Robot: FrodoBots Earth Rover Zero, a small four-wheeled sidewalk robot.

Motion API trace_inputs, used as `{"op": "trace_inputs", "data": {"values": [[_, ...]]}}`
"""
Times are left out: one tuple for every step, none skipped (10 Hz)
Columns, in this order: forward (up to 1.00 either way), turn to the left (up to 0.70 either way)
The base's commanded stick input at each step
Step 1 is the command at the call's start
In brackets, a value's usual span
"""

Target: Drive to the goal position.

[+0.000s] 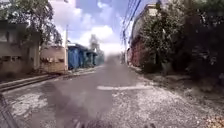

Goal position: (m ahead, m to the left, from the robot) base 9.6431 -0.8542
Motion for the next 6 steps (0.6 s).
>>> {"op": "trace_inputs", "data": {"values": [[0.70, 0.00], [0.70, 0.00], [0.70, 0.00], [0.70, 0.00], [0.70, 0.00], [0.70, 0.00]]}}
